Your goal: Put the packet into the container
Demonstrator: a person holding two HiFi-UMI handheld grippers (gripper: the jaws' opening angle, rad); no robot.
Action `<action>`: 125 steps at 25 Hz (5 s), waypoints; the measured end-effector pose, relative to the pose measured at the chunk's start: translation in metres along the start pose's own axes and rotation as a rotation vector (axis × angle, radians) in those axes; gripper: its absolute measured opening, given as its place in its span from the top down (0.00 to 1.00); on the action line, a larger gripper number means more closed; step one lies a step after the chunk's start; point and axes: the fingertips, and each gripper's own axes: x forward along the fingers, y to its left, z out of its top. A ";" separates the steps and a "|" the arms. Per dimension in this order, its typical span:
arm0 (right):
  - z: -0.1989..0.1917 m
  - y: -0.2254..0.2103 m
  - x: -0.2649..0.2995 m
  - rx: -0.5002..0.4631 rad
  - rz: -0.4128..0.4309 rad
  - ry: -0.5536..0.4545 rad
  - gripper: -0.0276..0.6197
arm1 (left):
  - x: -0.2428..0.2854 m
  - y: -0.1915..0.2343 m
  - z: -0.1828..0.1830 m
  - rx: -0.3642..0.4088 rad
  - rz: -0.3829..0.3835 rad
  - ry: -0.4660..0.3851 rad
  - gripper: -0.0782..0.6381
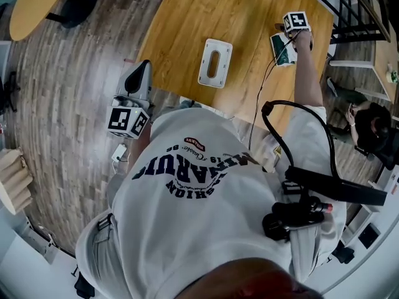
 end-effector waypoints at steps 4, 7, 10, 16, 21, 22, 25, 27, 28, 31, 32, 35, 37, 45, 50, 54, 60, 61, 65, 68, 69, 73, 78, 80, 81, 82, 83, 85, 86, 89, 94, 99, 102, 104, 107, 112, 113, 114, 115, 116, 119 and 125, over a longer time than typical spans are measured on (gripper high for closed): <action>-0.038 0.000 0.033 0.005 0.040 0.103 0.17 | 0.004 0.002 -0.004 -0.004 0.005 0.022 0.90; -0.071 0.003 0.056 0.007 0.064 0.187 0.17 | 0.004 0.005 -0.006 -0.007 0.019 0.035 0.90; -0.098 0.008 0.076 0.004 0.084 0.252 0.17 | 0.002 0.009 -0.011 -0.015 0.035 0.054 0.90; -0.124 0.013 0.102 0.047 0.096 0.277 0.17 | -0.001 0.013 -0.018 -0.020 0.053 0.081 0.90; -0.135 0.013 0.109 0.050 0.093 0.309 0.17 | -0.002 0.015 -0.022 -0.026 0.063 0.093 0.90; -0.137 0.013 0.109 0.052 0.094 0.313 0.17 | -0.002 0.015 -0.022 -0.026 0.063 0.095 0.90; -0.142 0.013 0.110 0.058 0.086 0.315 0.17 | -0.002 0.015 -0.023 -0.023 0.063 0.100 0.90; -0.143 0.011 0.111 0.069 0.089 0.324 0.17 | -0.002 0.015 -0.023 -0.022 0.064 0.102 0.90; -0.144 0.013 0.109 0.088 0.109 0.339 0.46 | -0.002 0.016 -0.023 -0.022 0.064 0.101 0.90; -0.147 0.019 0.103 0.158 0.190 0.364 0.56 | -0.003 0.017 -0.025 -0.028 0.066 0.098 0.90; -0.149 0.020 0.103 0.165 0.197 0.366 0.56 | -0.003 0.018 -0.026 -0.030 0.066 0.099 0.90; -0.154 0.020 0.104 0.160 0.181 0.356 0.55 | -0.001 0.017 -0.027 -0.029 0.060 0.098 0.90; -0.154 0.021 0.104 0.151 0.169 0.349 0.55 | 0.000 0.016 -0.027 -0.027 0.055 0.096 0.90; -0.154 0.025 0.093 0.083 0.170 0.337 0.53 | -0.002 0.017 -0.024 -0.023 0.050 0.087 0.90; -0.146 0.025 0.073 0.077 0.183 0.303 0.52 | 0.002 0.017 -0.023 -0.028 0.026 0.070 0.90; -0.134 0.037 0.048 0.095 0.244 0.239 0.52 | 0.007 0.013 -0.021 -0.028 -0.009 0.057 0.90; -0.123 0.042 -0.005 0.154 0.314 0.145 0.52 | 0.018 0.003 -0.019 -0.029 -0.073 0.032 0.90; -0.121 0.044 -0.016 0.162 0.324 0.124 0.52 | 0.019 0.002 -0.018 -0.025 -0.082 0.027 0.90; -0.119 0.054 -0.070 0.173 0.391 0.052 0.52 | 0.025 -0.002 -0.016 -0.020 -0.105 0.007 0.90; -0.117 0.059 -0.126 0.205 0.441 -0.004 0.52 | 0.027 -0.004 -0.016 -0.033 -0.122 0.003 0.90; -0.115 0.062 -0.145 0.221 0.459 -0.026 0.52 | 0.028 -0.005 -0.015 -0.033 -0.129 0.001 0.90; -0.103 0.074 -0.221 0.299 0.542 -0.116 0.52 | 0.030 -0.009 -0.013 -0.035 -0.156 -0.002 0.90; -0.089 0.087 -0.320 0.413 0.679 -0.280 0.52 | 0.037 -0.012 -0.006 -0.039 -0.175 -0.007 0.90; -0.088 0.093 -0.345 0.409 0.708 -0.324 0.52 | 0.039 -0.015 -0.004 -0.034 -0.189 -0.009 0.90; -0.088 0.095 -0.352 0.394 0.715 -0.339 0.52 | 0.040 -0.018 -0.004 -0.032 -0.198 -0.010 0.90; -0.089 0.097 -0.356 0.381 0.719 -0.346 0.52 | 0.042 -0.020 -0.004 -0.031 -0.206 -0.010 0.90; -0.092 0.097 -0.357 0.377 0.714 -0.341 0.52 | 0.043 -0.022 -0.005 -0.032 -0.213 -0.010 0.90; -0.105 0.088 -0.352 0.402 0.661 -0.303 0.52 | 0.046 -0.025 -0.006 -0.036 -0.222 -0.010 0.90; -0.113 0.083 -0.350 0.435 0.618 -0.276 0.52 | 0.047 -0.026 -0.007 -0.037 -0.225 -0.009 0.90; -0.123 0.085 -0.349 0.470 0.607 -0.257 0.52 | 0.047 -0.030 -0.011 -0.041 -0.228 -0.004 0.90; -0.108 0.112 -0.345 0.403 0.729 -0.306 0.52 | 0.043 -0.030 -0.014 -0.047 -0.216 -0.009 0.90; -0.101 0.140 -0.335 0.430 0.720 -0.254 0.52 | 0.036 -0.026 -0.016 -0.055 -0.192 -0.019 0.90; -0.066 0.192 -0.340 0.382 0.896 -0.315 0.52 | 0.031 -0.013 -0.019 -0.066 -0.178 -0.023 0.90; -0.044 0.235 -0.338 0.359 1.006 -0.338 0.52 | 0.021 -0.002 -0.027 -0.077 -0.162 -0.013 0.90; -0.046 0.259 -0.309 0.409 0.843 -0.220 0.52 | 0.001 0.004 -0.039 -0.089 -0.141 0.001 0.90; -0.001 0.314 -0.326 0.398 1.027 -0.246 0.52 | 0.011 -0.005 -0.032 -0.095 -0.151 -0.023 0.90; 0.004 0.328 -0.333 0.387 1.095 -0.248 0.52 | 0.009 -0.007 -0.030 -0.099 -0.146 -0.024 0.90; 0.005 0.337 -0.338 0.374 1.135 -0.245 0.52 | 0.006 -0.009 -0.028 -0.103 -0.142 -0.027 0.90; 0.005 0.341 -0.340 0.363 1.147 -0.237 0.52 | 0.005 -0.010 -0.025 -0.105 -0.138 -0.031 0.90; 0.005 0.341 -0.339 0.359 1.145 -0.230 0.52 | 0.004 -0.010 -0.024 -0.105 -0.135 -0.036 0.90; 0.007 0.334 -0.337 0.378 1.125 -0.228 0.52 | 0.005 -0.009 -0.019 -0.099 -0.140 -0.049 0.90; 0.002 0.332 -0.329 0.418 1.129 -0.229 0.52 | -0.006 -0.005 -0.022 -0.100 -0.119 -0.043 0.90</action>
